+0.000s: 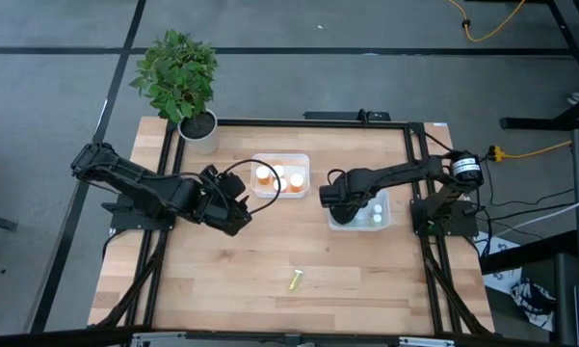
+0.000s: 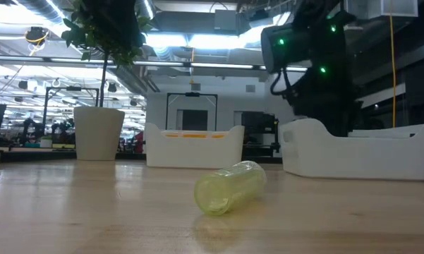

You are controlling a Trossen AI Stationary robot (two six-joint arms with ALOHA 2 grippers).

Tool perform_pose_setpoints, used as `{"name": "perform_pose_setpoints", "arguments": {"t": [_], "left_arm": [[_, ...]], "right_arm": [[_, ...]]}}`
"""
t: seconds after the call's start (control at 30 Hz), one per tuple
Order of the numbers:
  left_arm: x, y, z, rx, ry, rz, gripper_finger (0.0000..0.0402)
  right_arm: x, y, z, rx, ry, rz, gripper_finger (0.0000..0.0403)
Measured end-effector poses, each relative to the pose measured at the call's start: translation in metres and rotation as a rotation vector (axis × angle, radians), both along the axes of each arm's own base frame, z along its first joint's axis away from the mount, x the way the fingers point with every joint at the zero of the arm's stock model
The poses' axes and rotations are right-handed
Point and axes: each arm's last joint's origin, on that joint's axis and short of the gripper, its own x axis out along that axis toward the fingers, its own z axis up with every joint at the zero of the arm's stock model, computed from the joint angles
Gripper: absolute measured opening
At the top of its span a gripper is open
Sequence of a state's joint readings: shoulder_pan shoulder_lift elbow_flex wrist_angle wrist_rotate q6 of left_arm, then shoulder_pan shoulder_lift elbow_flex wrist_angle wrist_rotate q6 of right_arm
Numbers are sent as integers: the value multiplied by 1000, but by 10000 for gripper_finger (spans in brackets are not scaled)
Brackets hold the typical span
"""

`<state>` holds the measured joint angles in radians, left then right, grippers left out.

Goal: Pick and place medicine bottles into bin by pill shape (circle, oval)
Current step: Put the small blue pill bottle into the bottom white bin

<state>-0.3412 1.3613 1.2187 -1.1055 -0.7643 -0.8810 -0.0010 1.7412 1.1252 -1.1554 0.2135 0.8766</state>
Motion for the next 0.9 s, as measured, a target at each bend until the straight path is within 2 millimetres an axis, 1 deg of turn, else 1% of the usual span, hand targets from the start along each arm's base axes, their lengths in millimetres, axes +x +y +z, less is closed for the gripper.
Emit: {"name": "perform_pose_setpoints", "arguments": {"t": [0.1, 0.17, 0.23, 0.33, 0.43, 0.5, 0.57, 0.63, 0.7, 0.8, 0.9], "left_arm": [[0, 0, 0, 0, 0, 0, 243], [0, 0, 0, 0, 0, 0, 243], [0, -1, 0, 0, 0, -6, 243], [-1, -3, 0, 0, 0, -12, 243], [-1, -3, 0, 0, 1, -14, 243], [-1, -3, 0, 0, 1, -13, 243], [-1, -3, 0, 0, 1, -13, 243], [-1, -3, 0, 0, 1, -14, 243], [-1, -4, 0, 0, 1, -18, 243], [-1, -4, 0, 0, 1, -20, 243], [-1, -4, 0, 0, 1, -20, 243]], "right_arm": [[7, 7, 11, -16, -52, -74, 209], [9, 15, 17, -30, -66, -103, 209], [7, 27, 19, -52, -68, -118, 209], [2, 45, 20, -155, -80, -143, 209], [0, 53, 21, -227, -123, -201, 209], [0, 53, 21, -259, -142, -218, 209], [-1, 48, 18, -265, -142, -251, 209], [-6, 43, 12, -274, -113, -287, 209], [-9, 38, 4, -246, -90, -316, 209], [-9, 36, -9, -207, -128, -336, 209], [-9, 31, -14, -196, -145, -352, 209]]}}
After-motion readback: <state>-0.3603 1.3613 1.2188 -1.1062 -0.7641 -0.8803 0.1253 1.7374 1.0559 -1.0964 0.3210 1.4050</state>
